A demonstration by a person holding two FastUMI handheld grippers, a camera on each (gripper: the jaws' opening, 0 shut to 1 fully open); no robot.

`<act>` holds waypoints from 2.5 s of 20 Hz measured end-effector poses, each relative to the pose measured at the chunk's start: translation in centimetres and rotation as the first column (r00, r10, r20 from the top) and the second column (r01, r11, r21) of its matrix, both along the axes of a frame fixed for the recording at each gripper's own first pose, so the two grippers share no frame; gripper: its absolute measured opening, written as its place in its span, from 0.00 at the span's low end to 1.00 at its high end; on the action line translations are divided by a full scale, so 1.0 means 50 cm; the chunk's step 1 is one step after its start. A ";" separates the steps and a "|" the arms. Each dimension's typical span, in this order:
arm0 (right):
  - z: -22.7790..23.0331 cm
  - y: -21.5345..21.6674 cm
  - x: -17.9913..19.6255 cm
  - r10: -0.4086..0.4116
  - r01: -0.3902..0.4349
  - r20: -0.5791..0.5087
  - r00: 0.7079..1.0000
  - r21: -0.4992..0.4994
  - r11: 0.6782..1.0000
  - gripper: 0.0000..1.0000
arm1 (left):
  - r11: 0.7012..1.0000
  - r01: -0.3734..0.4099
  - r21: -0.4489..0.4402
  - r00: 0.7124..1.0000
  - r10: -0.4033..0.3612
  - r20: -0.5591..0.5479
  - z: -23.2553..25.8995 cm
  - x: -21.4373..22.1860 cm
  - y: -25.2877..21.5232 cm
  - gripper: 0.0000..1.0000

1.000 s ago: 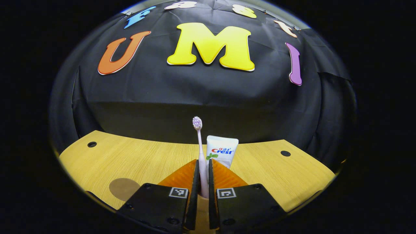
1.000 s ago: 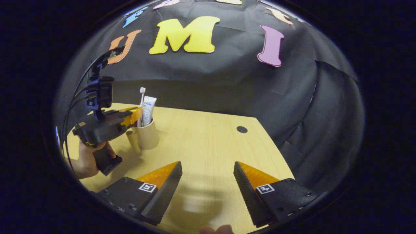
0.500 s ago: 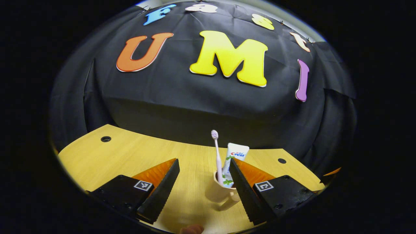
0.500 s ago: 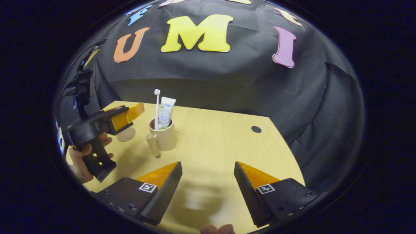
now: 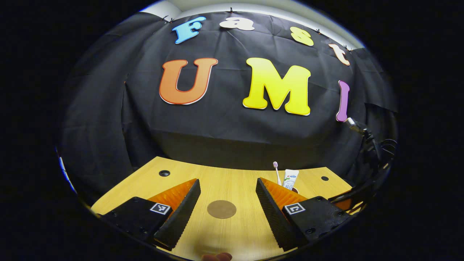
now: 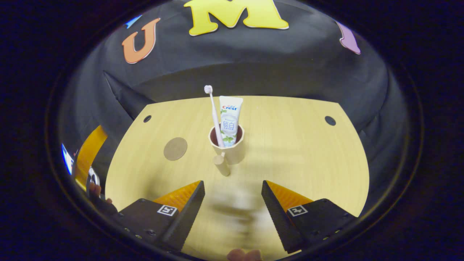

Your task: Put the toothbrush and toothpaste on the desktop into the cup, then pick up the cup and place it on the coaster on the desktop.

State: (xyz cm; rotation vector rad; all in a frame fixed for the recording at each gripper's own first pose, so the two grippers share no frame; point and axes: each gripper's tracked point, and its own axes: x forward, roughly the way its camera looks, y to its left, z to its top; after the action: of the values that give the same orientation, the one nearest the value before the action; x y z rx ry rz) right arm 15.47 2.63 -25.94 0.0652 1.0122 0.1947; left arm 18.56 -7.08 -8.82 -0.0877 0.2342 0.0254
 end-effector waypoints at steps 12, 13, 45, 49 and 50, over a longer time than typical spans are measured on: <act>-0.114 0.071 0.144 -0.087 0.067 -0.302 0.949 -0.078 0.995 0.96 | 0.983 -0.157 -0.097 0.986 0.150 -0.067 0.016 -0.105 0.138 0.98; -0.131 0.069 0.150 -0.084 0.056 -0.320 0.944 -0.097 0.994 0.96 | 0.981 -0.171 -0.092 0.984 0.165 -0.071 0.016 -0.112 0.152 0.98; -0.212 0.064 0.141 -0.133 0.060 -0.381 0.915 -0.196 0.979 0.27 | 0.971 -0.230 -0.069 0.962 0.216 -0.165 -0.026 -0.199 0.226 0.98; -0.210 0.070 0.133 -0.129 0.061 -0.374 0.918 -0.190 0.980 0.24 | 0.971 -0.225 -0.082 0.964 0.210 -0.163 -0.029 -0.208 0.228 0.98; -0.210 0.071 0.133 -0.130 0.064 -0.371 0.919 -0.187 0.980 0.24 | 0.971 -0.225 -0.084 0.964 0.209 -0.162 -0.028 -0.211 0.228 0.98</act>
State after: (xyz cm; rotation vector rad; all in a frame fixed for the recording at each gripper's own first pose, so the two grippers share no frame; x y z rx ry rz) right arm 22.13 6.19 -36.44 -0.0043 1.4094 0.0000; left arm 8.01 4.34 -10.24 -0.2136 0.3784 0.2397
